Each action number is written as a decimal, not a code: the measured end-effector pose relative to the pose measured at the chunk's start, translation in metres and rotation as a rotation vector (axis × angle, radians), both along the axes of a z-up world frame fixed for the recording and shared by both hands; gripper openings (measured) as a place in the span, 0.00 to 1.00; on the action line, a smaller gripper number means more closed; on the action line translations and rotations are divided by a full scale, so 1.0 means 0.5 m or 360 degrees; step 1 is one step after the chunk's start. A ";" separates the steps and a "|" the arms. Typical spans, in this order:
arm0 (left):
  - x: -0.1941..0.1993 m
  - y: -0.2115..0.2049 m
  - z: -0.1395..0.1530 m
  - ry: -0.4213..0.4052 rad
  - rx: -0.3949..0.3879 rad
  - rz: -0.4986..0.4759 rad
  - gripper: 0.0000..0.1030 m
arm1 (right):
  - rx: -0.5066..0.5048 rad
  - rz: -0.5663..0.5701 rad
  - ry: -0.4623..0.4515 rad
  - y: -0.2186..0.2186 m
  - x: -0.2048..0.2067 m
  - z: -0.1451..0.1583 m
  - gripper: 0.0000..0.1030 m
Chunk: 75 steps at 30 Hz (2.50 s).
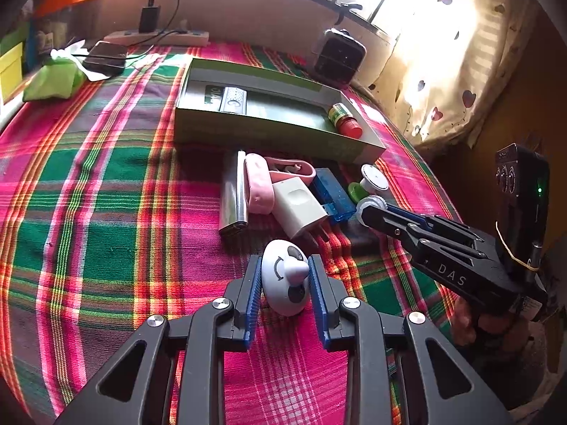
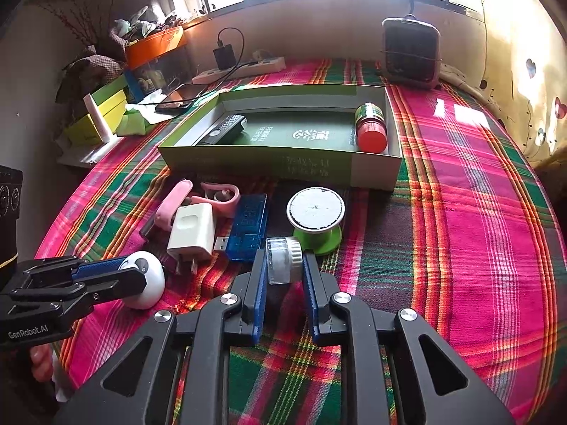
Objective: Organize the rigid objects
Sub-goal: 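Grasp the white panda-face mouse with the left tool while the right tool grasps the white cap, then carry the panda mouse and white cap into the green tray with both tools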
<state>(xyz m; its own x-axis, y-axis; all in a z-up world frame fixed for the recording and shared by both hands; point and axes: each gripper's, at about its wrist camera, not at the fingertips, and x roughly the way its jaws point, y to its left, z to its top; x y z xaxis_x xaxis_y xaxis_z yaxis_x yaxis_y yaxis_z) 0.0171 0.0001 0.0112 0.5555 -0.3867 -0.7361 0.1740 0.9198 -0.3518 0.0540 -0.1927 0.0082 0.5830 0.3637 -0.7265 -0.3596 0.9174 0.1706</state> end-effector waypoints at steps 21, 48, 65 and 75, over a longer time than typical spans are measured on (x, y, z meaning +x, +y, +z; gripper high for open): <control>0.019 0.021 0.078 -0.0119 -0.0001 0.0016 0.24 | 0.0063 0.0046 -0.0103 -0.009 -0.013 0.070 0.19; 0.279 0.078 0.103 -0.0130 0.0058 0.0059 0.24 | 0.0062 0.0075 -0.0018 0.053 0.190 0.096 0.19; 0.379 0.093 0.050 -0.0053 0.0066 0.0099 0.24 | 0.0010 0.0093 0.0140 0.113 0.253 0.031 0.19; 0.395 0.095 0.036 -0.0042 0.0063 0.0101 0.24 | -0.0005 0.0123 0.0166 0.138 0.263 0.015 0.19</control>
